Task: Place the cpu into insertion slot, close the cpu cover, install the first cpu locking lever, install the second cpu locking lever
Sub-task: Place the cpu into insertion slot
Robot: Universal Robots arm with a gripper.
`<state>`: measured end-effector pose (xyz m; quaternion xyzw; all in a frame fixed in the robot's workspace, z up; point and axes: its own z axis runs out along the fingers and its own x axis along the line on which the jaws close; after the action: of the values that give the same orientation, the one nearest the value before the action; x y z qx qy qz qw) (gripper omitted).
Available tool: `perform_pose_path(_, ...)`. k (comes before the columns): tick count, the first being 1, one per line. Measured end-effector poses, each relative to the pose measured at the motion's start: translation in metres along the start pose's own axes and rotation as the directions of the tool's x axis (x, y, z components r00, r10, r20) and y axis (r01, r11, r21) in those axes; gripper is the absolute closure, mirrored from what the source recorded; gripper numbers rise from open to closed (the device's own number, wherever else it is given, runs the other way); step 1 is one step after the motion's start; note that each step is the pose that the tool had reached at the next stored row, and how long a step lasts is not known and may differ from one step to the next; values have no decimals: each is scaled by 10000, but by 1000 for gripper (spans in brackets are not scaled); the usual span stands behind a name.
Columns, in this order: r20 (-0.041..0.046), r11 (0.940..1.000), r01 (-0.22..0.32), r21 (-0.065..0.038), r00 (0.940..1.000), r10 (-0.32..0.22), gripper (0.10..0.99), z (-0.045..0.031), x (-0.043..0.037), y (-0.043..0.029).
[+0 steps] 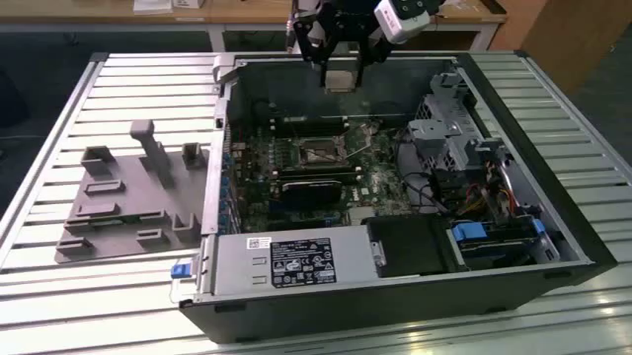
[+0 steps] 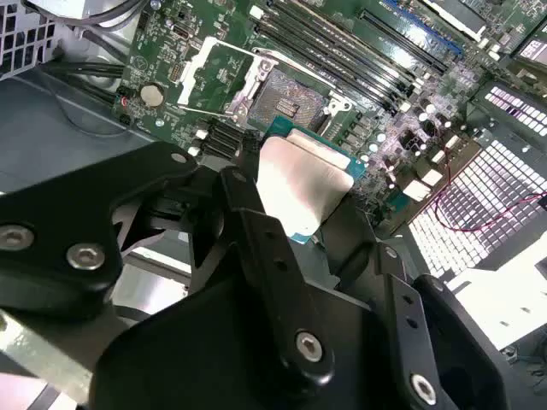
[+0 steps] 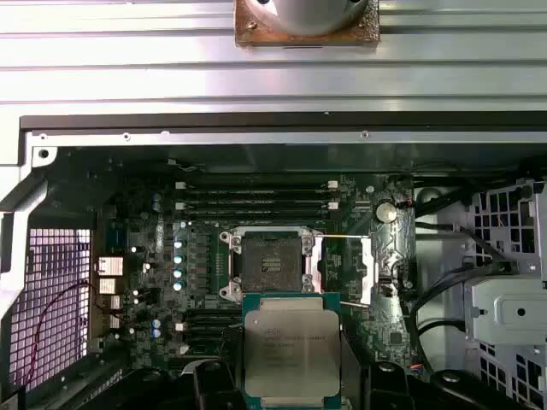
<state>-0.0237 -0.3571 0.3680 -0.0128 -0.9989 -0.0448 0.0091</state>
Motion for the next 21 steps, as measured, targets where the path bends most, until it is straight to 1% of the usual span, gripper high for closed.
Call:
perform_pose_path(13,1,10000,0,-2,10000,0,549,7,0,0)
perform_pose_path(16,0,10000,0,0,10000,0,549,38,0,-4)
perform_pose_path(19,4,10000,0,1,10000,0,549,91,2,-8)
perform_pose_path(21,5,10000,0,33,10000,0,549,124,2,-11)
